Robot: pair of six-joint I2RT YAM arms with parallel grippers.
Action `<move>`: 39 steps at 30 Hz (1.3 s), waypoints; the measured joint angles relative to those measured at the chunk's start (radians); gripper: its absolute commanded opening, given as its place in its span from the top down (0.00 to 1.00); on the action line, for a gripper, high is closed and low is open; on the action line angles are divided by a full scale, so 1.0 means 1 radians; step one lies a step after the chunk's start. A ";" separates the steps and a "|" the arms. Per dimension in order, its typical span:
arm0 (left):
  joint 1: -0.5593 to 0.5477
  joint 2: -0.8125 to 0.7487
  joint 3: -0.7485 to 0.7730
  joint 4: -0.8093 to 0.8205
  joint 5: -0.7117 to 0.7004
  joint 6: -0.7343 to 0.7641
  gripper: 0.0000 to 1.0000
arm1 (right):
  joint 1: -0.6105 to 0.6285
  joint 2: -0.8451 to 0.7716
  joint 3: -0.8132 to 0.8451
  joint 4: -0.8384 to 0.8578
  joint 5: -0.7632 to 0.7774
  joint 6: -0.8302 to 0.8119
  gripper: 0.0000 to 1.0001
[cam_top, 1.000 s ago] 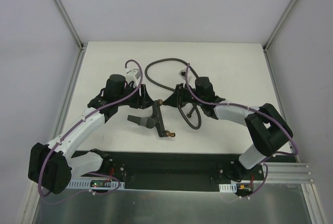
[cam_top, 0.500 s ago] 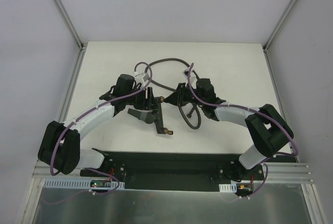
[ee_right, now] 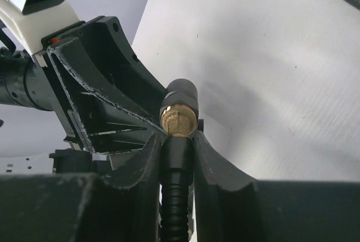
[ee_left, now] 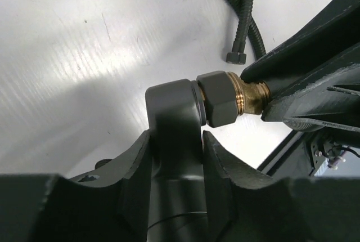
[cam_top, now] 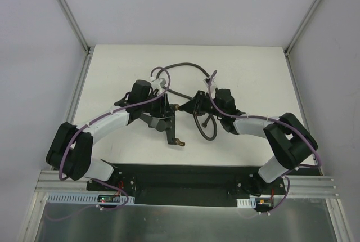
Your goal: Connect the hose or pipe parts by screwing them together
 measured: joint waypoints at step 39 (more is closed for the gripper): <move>0.020 0.133 0.396 -0.672 -0.032 0.176 1.00 | 0.400 -0.409 -0.010 -0.420 0.282 -1.785 0.40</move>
